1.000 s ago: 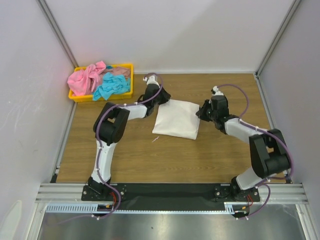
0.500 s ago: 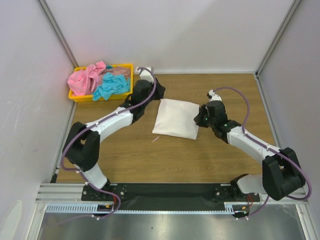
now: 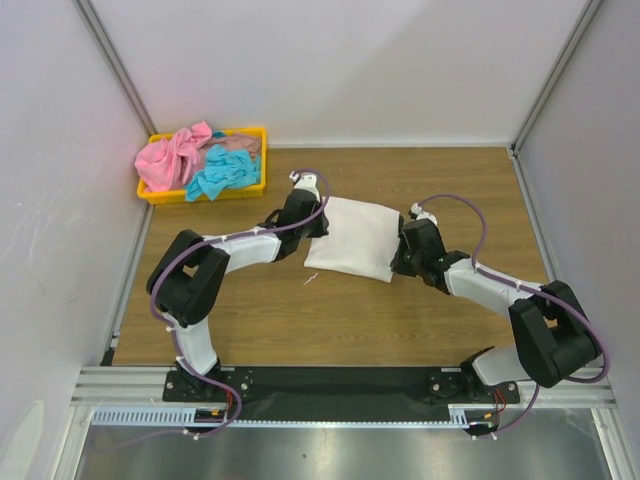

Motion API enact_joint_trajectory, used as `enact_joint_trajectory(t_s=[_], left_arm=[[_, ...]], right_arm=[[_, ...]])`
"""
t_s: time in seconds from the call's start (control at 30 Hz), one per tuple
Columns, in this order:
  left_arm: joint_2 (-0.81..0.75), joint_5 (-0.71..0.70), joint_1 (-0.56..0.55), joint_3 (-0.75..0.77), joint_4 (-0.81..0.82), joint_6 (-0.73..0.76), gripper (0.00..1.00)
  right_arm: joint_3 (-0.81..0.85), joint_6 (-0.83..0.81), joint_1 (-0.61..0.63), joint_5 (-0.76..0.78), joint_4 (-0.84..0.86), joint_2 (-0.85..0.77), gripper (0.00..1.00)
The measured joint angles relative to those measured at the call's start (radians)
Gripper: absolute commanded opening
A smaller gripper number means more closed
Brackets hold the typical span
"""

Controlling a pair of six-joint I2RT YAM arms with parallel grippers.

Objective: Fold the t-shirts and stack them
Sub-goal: Fold the tshirt

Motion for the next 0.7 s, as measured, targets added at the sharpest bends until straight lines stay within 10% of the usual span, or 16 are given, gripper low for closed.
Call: enact_joint_trajectory(t_s=[0.2,0.43,0.7], left_arm=[[0.003,-0.012,0.0,0.008,-0.029,0.013,0.35],[-0.009,-0.019,0.0,0.006,-0.048,0.08,0.92],[-0.002,0.019,0.014,0.008,-0.048,0.108,0.98]], right_arm=[[-0.027,0.0,0.0,0.014,-0.031,0.004,0.0],[0.066,-0.021,0.0,0.02,-0.154,0.002,0.01],[0.22,-0.056,-0.153,-0.048,-0.204,-0.055,0.06]])
